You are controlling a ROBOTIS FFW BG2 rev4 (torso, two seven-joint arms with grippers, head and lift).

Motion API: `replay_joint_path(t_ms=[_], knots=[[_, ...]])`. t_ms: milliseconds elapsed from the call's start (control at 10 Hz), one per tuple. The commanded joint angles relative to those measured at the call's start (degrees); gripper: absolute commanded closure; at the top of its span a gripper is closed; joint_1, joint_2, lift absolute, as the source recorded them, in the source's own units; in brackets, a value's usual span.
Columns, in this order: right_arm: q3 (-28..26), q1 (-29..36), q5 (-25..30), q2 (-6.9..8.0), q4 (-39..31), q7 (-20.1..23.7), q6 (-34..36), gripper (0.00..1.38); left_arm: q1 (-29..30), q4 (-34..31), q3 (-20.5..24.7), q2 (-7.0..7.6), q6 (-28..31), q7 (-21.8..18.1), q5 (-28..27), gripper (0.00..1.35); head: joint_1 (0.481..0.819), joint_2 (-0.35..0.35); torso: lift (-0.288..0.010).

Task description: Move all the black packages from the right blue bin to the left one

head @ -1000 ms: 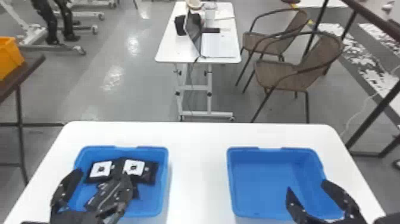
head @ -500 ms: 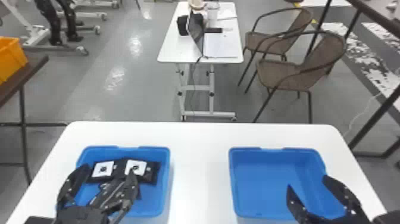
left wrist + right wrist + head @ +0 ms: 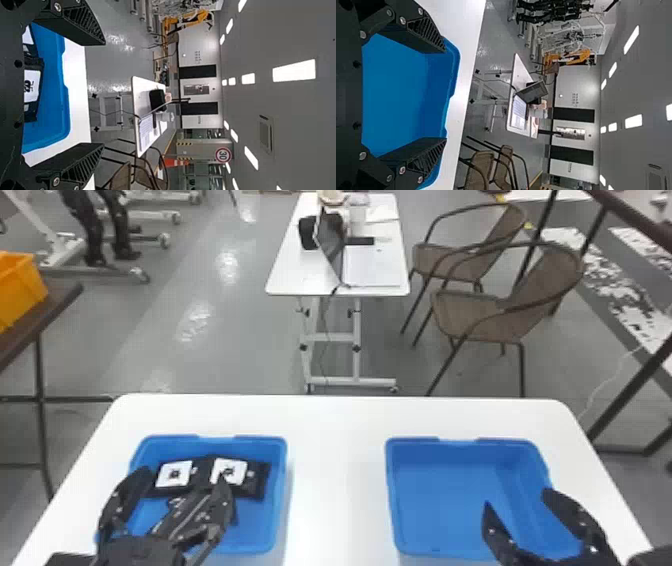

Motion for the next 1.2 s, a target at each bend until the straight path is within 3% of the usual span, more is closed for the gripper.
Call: replay_joint_path(t_ms=[0,1100], knots=[[-0.07,0.0,0.11,0.05,0.01,-0.08,0.07,0.25,-0.25,0.02,0.03,-0.02,-0.01,0.0,-0.09,0.11,0.695,0.022,-0.04],[-0.07,-0.09,0.37,0.05,0.1,-0.08,0.69,0.25,-0.6,0.02,0.2,0.15,0.69,0.0,-0.18,0.11,0.695,0.022,-0.04]])
